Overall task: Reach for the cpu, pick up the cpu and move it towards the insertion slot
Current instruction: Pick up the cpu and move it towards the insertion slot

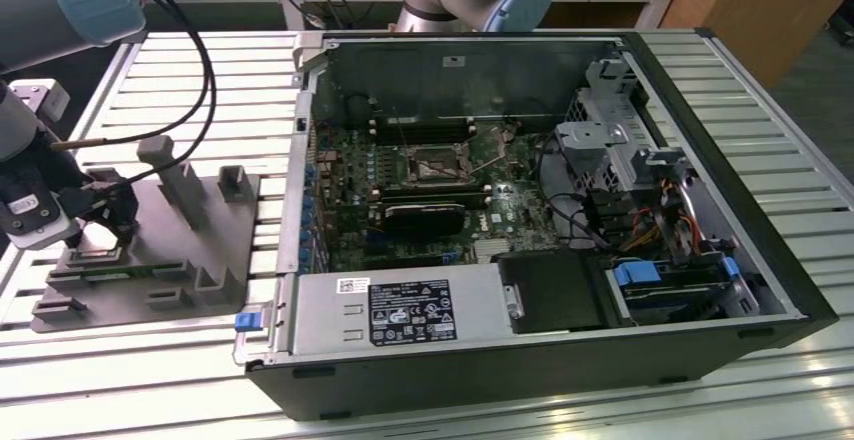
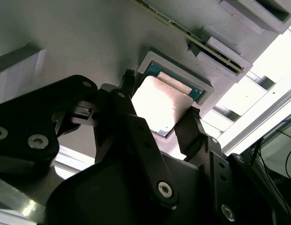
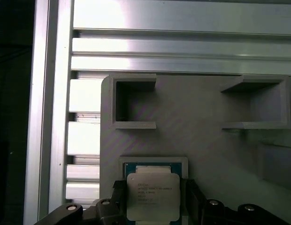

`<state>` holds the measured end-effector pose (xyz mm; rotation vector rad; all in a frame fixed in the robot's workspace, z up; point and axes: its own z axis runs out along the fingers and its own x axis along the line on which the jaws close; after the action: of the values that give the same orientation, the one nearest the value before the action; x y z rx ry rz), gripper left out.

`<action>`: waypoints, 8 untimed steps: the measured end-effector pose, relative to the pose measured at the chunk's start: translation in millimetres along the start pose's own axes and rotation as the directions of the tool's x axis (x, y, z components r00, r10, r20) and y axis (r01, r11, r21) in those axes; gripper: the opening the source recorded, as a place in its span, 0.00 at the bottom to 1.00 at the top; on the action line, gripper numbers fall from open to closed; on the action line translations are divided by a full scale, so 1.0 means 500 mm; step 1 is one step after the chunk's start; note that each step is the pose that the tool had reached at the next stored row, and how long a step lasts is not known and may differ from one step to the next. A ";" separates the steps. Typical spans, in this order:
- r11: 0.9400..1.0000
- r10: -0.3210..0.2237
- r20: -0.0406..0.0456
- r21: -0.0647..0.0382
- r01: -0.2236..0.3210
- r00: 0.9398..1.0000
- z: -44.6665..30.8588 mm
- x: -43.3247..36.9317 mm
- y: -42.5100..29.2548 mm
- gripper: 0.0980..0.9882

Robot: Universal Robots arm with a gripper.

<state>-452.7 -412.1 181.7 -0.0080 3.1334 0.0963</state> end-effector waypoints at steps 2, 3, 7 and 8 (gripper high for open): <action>1.000 0.000 0.000 0.000 0.000 1.000 0.000 0.000 0.000 0.59; 1.000 0.000 0.000 0.000 0.000 1.000 0.000 0.001 0.000 0.59; 1.000 0.000 0.000 0.000 0.000 1.000 0.000 0.004 0.000 0.59; 1.000 0.000 0.000 0.000 0.000 1.000 0.000 0.004 0.000 0.59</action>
<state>-454.7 -412.1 181.7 -0.0077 3.1334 0.0963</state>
